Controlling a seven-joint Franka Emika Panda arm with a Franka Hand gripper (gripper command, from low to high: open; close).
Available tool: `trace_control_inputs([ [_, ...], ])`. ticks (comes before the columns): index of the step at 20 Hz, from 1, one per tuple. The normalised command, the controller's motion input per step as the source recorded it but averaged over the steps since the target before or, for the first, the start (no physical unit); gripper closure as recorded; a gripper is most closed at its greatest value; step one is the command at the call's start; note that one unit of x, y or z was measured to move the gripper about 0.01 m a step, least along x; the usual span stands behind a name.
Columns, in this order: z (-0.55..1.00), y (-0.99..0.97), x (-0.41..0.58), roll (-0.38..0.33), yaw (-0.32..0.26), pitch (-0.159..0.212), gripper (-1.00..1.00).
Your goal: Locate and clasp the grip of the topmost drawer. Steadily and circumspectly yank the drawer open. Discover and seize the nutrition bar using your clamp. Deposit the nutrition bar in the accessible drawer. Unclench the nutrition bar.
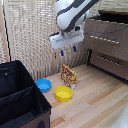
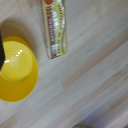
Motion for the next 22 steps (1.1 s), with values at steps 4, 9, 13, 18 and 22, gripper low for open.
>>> trace_control_inputs([
  [4, -0.75, -0.24, 0.038, 0.016, 0.044, 0.058, -1.00],
  [9, -0.53, 0.27, -0.010, 0.043, 0.137, -0.019, -1.00],
  [13, -0.01, 0.20, 0.036, 0.000, 0.037, -0.037, -1.00],
  [18, 0.26, -0.15, 0.270, -0.038, 0.017, -0.020, -1.00],
  [22, 0.12, -0.30, 0.247, -0.017, 0.000, 0.003, -1.00],
])
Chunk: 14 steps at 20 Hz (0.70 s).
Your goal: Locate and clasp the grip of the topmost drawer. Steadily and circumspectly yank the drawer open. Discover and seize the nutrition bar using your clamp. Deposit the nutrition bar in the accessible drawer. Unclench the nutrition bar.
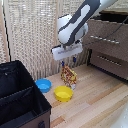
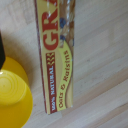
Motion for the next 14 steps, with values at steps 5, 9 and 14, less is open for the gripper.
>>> trace_control_inputs([
  [5, -0.35, -0.06, 0.009, 0.035, -0.001, 0.017, -1.00],
  [9, -0.47, 0.00, -0.063, 0.068, 0.002, 0.000, -1.00],
  [14, -0.42, -0.08, -0.145, 0.020, 0.017, -0.033, -1.00],
])
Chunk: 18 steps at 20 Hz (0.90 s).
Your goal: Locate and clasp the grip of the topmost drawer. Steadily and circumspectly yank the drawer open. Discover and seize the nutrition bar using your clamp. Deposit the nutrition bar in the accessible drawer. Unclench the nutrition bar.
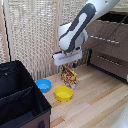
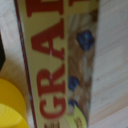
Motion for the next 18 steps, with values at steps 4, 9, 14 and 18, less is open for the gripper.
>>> trace_control_inputs([
  [4, -0.47, -0.12, -0.009, -0.047, 0.069, -0.001, 1.00],
  [9, -0.13, 0.01, 0.017, 0.000, 0.039, 0.000, 1.00],
  [14, -0.01, 0.00, -0.005, 0.010, -0.025, -0.002, 1.00],
  [18, 0.15, 0.00, 0.022, 0.031, -0.070, 0.029, 1.00],
])
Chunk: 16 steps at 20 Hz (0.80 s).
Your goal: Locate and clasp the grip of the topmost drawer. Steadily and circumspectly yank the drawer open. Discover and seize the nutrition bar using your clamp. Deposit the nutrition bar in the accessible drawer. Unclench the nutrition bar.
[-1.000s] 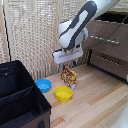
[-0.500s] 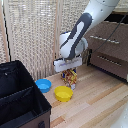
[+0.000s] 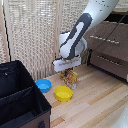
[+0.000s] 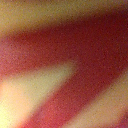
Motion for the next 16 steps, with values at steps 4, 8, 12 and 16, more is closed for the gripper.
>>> trace_control_inputs([
  [4, 0.71, 0.01, 0.031, 0.013, -0.130, 0.084, 1.00],
  [8, 0.98, 0.06, 0.129, -0.017, -0.129, 0.074, 1.00],
  [12, 1.00, 0.11, 0.165, -0.016, -0.122, 0.054, 1.00],
  [16, 1.00, 0.25, 0.219, -0.035, -0.129, 0.023, 1.00],
])
